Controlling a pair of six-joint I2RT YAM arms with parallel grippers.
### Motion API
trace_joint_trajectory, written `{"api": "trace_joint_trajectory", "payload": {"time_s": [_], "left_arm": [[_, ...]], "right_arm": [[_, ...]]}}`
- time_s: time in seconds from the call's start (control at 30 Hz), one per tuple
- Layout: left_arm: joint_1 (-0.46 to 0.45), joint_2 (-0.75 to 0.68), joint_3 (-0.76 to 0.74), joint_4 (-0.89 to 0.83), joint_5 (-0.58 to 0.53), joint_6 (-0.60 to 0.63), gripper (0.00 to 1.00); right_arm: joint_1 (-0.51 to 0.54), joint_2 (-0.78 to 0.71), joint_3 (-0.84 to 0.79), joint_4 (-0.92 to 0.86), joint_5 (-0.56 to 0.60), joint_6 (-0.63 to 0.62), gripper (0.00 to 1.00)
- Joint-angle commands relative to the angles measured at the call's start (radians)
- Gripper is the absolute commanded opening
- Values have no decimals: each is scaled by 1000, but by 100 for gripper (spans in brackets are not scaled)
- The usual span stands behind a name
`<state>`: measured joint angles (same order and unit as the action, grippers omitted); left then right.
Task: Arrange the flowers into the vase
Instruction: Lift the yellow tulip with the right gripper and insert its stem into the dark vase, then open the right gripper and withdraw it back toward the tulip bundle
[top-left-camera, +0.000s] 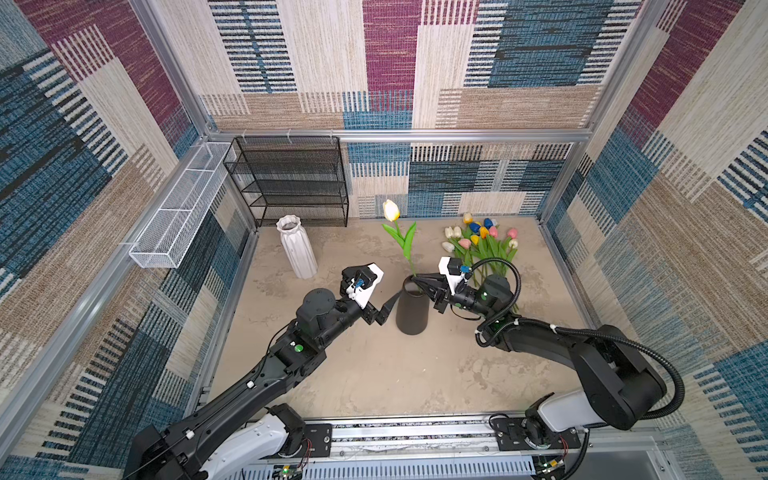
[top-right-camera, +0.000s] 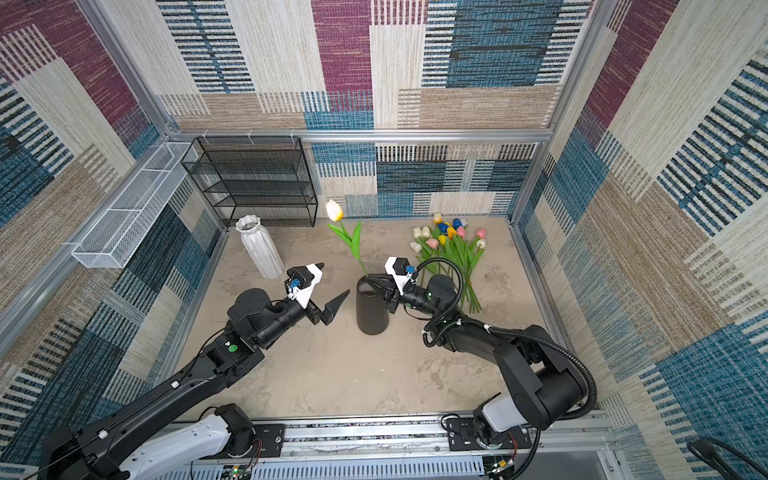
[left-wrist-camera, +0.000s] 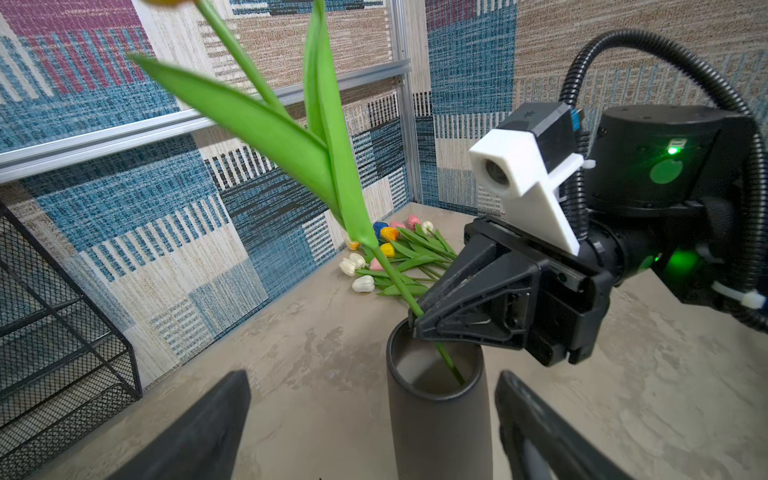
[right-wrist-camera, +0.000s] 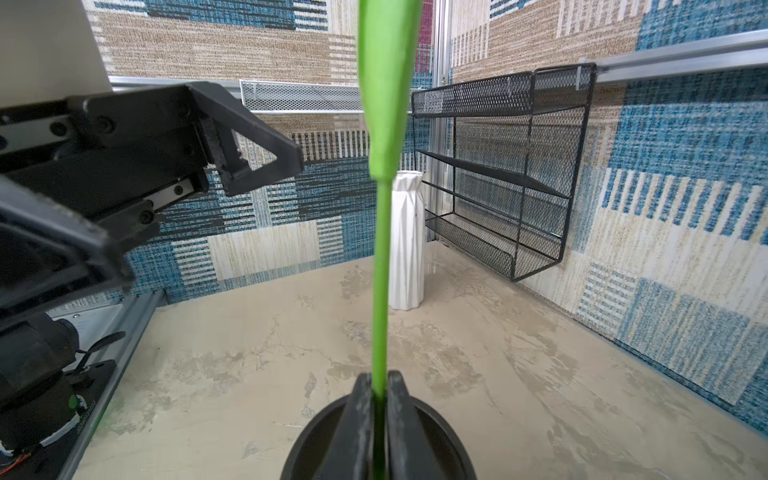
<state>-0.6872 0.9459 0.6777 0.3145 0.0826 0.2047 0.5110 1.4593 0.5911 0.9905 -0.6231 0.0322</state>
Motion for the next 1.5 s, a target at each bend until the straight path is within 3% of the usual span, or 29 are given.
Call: {"api": "trace_joint_trajectory", "payload": {"time_s": [0.0,0.07,0.17,0.27,0.4,0.63,0.77,0.83,0.97,1.03,1.23,1.33,1.47], "left_arm": [[4,-2,-8,10,8,3,95],[9,4,-15,21,5,3,95],[13,16,-6,12,12,5,95],[12,12,-1,6,13,-2,95],[14,-35,-16,-8,3,-21,96],[13,-176,-84,-61,-3,-66,100],[12,-246,-92,-151,17,-70,100],[12,-287,-129,-142,13,-73,99],[12,-334,-175,-146,20,-85,99],[12,-326,-181,-171,51,-105,99],[-3,-242,-175,-243,151,-186,100],[-28,-207,-188,-243,157,-206,100],[-45,-156,-199,-242,145,-204,100]], "right_arm": [[1,-13,-14,-26,36,-40,17],[1,-20,-22,-36,46,-52,21],[1,-31,-31,-39,55,-60,35],[1,-56,-29,-58,62,-60,38],[1,-147,-27,-115,111,-58,58],[-12,-293,13,-313,220,-58,67],[-45,-382,25,-394,300,4,72],[-104,-412,31,-422,280,61,74],[-281,-390,74,-515,279,200,73],[-348,-317,161,-656,308,213,70],[-380,121,638,-1354,491,42,36],[-403,210,692,-1471,522,33,35],[-413,296,704,-1492,471,33,32]]}}
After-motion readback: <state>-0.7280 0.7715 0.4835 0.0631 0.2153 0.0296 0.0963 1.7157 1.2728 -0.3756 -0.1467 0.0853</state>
